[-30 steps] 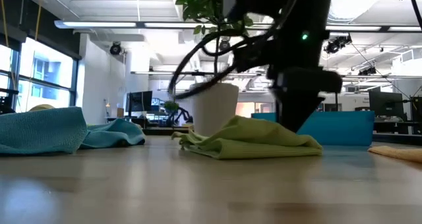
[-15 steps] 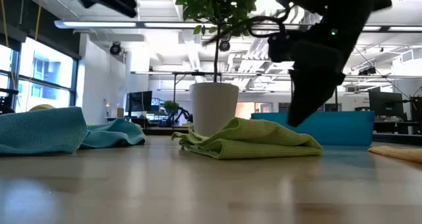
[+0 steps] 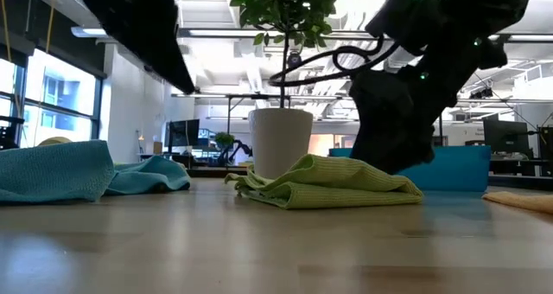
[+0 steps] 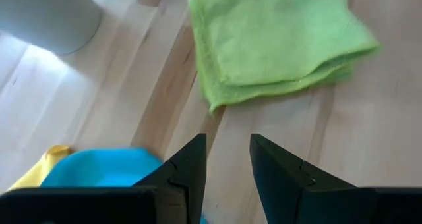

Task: Fold microfiber towels
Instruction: Put the light green towel into the blue bin

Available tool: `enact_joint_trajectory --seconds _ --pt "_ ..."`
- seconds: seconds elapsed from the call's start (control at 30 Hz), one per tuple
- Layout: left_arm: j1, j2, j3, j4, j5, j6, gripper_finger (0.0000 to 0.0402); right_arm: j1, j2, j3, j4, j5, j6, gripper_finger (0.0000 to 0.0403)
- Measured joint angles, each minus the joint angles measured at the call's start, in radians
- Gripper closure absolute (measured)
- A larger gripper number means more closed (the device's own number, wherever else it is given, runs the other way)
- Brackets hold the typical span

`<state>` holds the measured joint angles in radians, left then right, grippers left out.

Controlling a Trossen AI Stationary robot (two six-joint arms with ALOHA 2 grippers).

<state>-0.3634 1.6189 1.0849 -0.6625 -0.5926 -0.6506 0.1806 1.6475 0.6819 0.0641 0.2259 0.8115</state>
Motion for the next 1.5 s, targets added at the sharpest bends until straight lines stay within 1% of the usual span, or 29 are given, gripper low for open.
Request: enact_joint_trajectory --seconds 0.3,0.47,0.57,0.7,0.8,0.97,1.03,1.23,1.33,1.43,1.5 --pt "0.010 0.041 0.001 0.053 0.008 0.000 0.0294 -0.016 0.047 0.008 0.010 0.016 -0.008 0.0177" --pt "0.010 0.041 0.001 0.093 0.013 0.033 0.0294 -0.006 0.066 0.007 0.068 0.020 -0.008 0.0194" --pt "0.010 0.041 0.001 0.117 0.013 0.060 0.0294 0.003 0.068 0.006 0.068 0.036 -0.005 0.0212" --pt "0.016 0.041 0.001 0.119 0.014 0.070 0.0294 0.015 0.069 0.006 0.061 0.066 -0.002 0.0251" --pt "0.017 0.041 0.001 0.119 0.014 0.071 0.0294 0.017 0.070 0.005 0.059 0.077 0.000 0.0292" --pt "0.016 0.041 0.001 0.116 0.009 0.071 0.0294 0.020 0.070 0.005 0.063 0.063 -0.005 0.0369" --pt "0.016 0.041 0.001 0.116 0.009 0.071 0.0294 0.022 0.070 0.005 0.064 0.063 -0.007 0.0392" --pt "0.016 0.041 0.001 0.112 0.006 0.071 0.0294 0.026 0.068 0.005 0.062 0.074 -0.010 0.0399" --pt "0.017 0.041 0.001 0.106 0.005 0.071 0.0294 0.020 0.065 0.017 0.045 0.072 -0.050 0.0400" --pt "0.016 0.040 0.001 0.106 0.005 0.071 0.0294 0.003 0.057 0.063 -0.021 0.043 -0.112 0.0401" --pt "0.016 0.040 0.001 0.104 0.005 0.071 0.0294 -0.007 0.040 0.106 -0.131 0.040 -0.162 0.0402"
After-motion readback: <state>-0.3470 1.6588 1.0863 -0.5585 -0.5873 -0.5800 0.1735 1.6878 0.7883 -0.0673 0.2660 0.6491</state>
